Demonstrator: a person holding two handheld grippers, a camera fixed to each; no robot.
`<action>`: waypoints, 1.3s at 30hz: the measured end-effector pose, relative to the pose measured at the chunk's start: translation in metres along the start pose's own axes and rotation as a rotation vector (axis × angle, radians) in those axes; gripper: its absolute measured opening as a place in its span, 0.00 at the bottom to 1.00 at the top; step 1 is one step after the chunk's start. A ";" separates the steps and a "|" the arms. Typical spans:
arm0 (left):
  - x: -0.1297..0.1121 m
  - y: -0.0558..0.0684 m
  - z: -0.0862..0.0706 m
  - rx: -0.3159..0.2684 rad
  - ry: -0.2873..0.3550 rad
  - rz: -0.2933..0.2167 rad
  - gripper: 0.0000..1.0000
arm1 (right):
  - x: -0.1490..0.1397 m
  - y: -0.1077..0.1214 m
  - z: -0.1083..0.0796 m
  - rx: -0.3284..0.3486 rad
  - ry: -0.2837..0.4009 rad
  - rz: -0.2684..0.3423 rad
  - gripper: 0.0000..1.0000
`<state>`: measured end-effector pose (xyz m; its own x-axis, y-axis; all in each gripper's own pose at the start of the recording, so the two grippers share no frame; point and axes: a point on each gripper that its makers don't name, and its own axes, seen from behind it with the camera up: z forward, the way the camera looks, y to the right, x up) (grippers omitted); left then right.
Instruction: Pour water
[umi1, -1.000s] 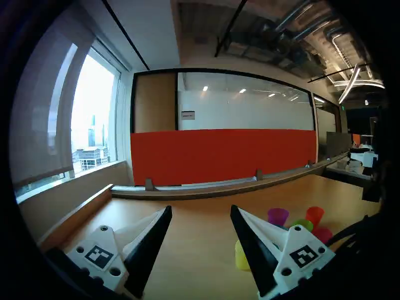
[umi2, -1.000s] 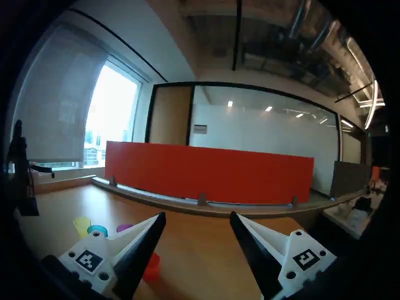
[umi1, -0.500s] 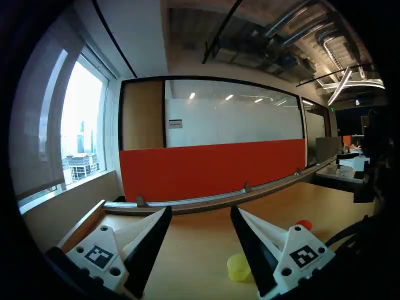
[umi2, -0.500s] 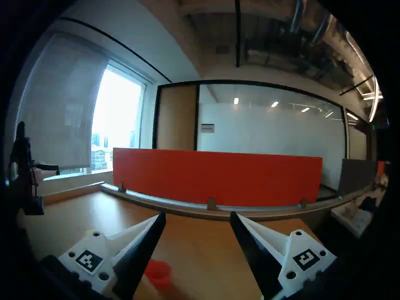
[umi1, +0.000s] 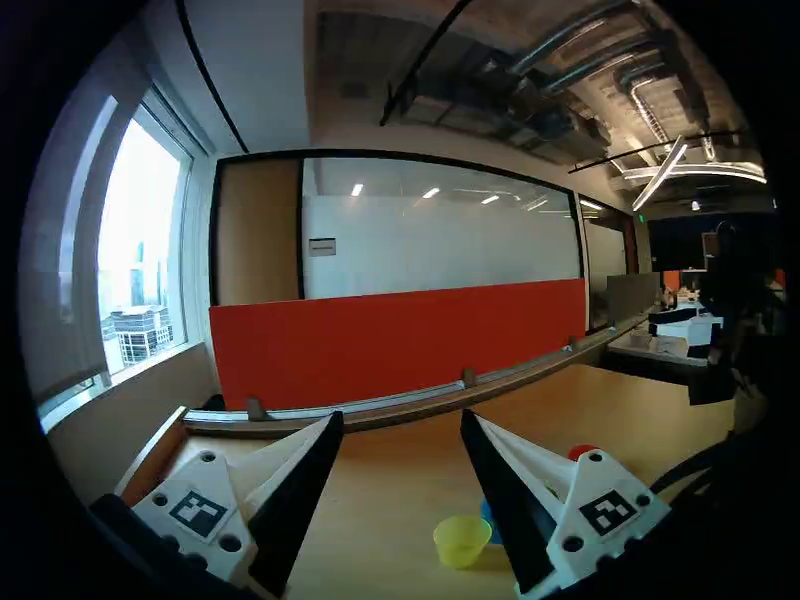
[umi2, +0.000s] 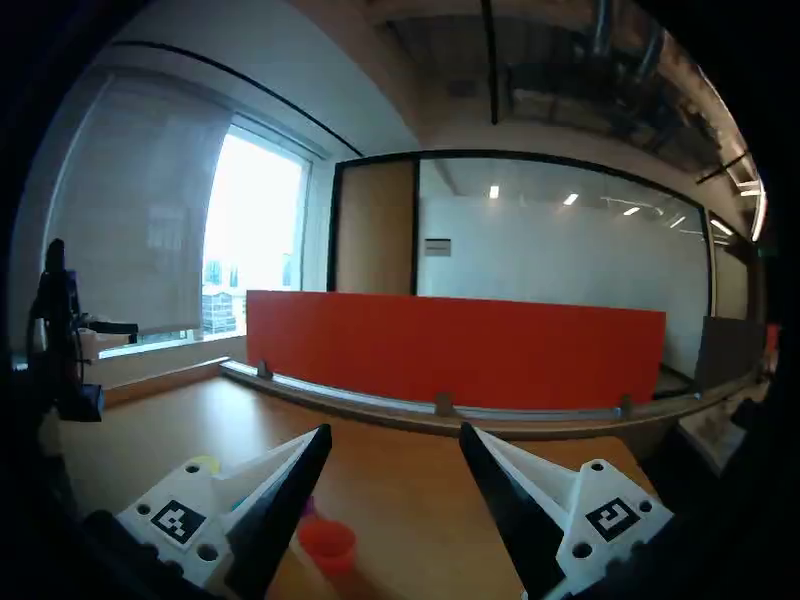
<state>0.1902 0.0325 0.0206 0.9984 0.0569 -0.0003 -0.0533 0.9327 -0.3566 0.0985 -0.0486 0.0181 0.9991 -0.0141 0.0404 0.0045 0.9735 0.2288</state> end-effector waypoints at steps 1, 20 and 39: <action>0.000 0.002 0.001 -0.014 -0.003 0.002 0.86 | 0.000 -0.002 0.001 0.013 -0.005 0.003 0.99; 0.004 0.053 0.023 -0.280 -0.025 0.045 0.86 | 0.008 -0.066 0.010 0.329 -0.041 0.007 0.99; -0.016 0.081 0.026 -0.457 -0.109 0.100 0.86 | 0.009 -0.090 0.016 0.454 -0.116 -0.067 0.99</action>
<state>0.1693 0.1164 0.0163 0.9795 0.1986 0.0336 -0.1107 0.6699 -0.7342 0.1064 -0.1401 0.0130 0.9858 -0.1237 0.1139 0.0235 0.7718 0.6355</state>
